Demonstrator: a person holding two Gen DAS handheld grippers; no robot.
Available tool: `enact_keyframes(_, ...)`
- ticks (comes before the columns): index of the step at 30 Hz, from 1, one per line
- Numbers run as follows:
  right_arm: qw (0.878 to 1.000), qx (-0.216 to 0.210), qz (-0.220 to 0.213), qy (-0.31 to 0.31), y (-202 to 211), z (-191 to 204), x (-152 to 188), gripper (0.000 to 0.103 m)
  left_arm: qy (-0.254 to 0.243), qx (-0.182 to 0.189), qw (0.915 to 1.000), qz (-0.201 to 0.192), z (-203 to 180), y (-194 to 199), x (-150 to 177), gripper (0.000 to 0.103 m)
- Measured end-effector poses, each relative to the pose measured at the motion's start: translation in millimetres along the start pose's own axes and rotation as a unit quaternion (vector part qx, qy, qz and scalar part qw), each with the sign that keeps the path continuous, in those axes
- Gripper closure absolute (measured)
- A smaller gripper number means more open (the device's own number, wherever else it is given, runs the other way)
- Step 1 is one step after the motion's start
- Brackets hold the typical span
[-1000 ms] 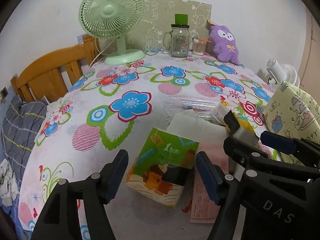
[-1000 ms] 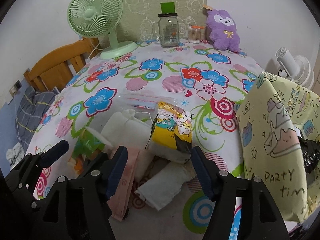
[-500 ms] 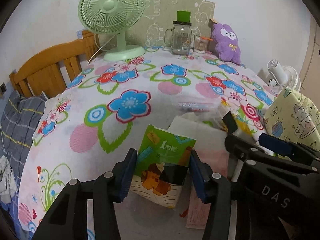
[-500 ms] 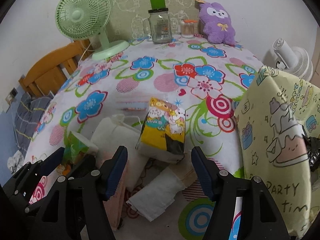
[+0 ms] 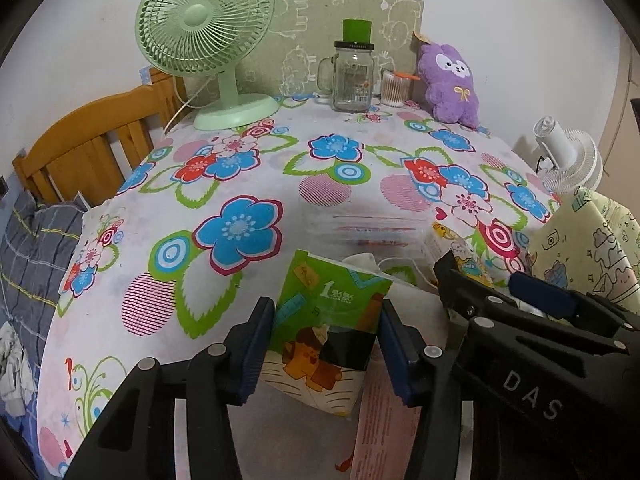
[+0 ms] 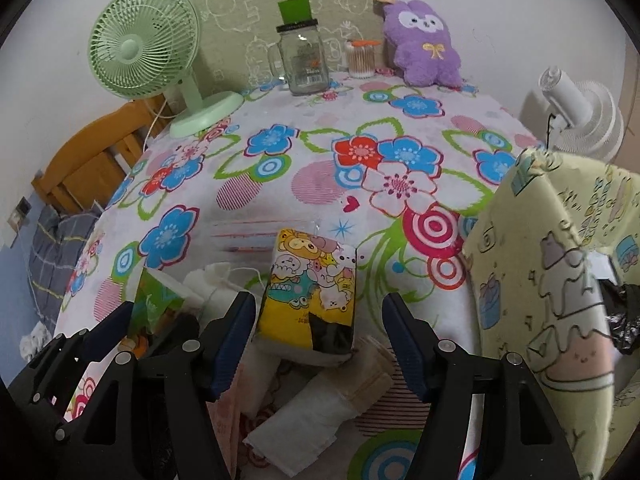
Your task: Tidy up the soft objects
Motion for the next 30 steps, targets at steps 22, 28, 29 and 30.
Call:
enact_keyframes(22,0.999,0.004,-0.031,0.029,32,7,4,0.058,-0.005,-0.006,0.9996,-0.026,-11,28,2,0.050)
enact_keyframes(28,0.998,0.004,-0.048,0.035,50,8,6,0.058,-0.002,-0.004,0.9991,-0.042,-13,43,4,0.050)
enact_keyframes(29,0.998,0.005,-0.051,0.038,54,8,6,0.058,-0.001,-0.004,0.9990,-0.045,-14,47,4,0.050)
enact_keyframes(30,0.998,0.005,-0.054,0.039,57,9,6,0.058,0.000,-0.003,0.9988,-0.048,-14,50,5,0.050)
Point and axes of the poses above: each gripper's, at about its wrist camera, not at the fingertips, and y roughly against the way its jaws point, z to its left, x to its underside, the point moved 2 cm from there along -y, roughly the way its jaws point, and after that the axes turned 10 degrees about z, right-handed, at the moved point
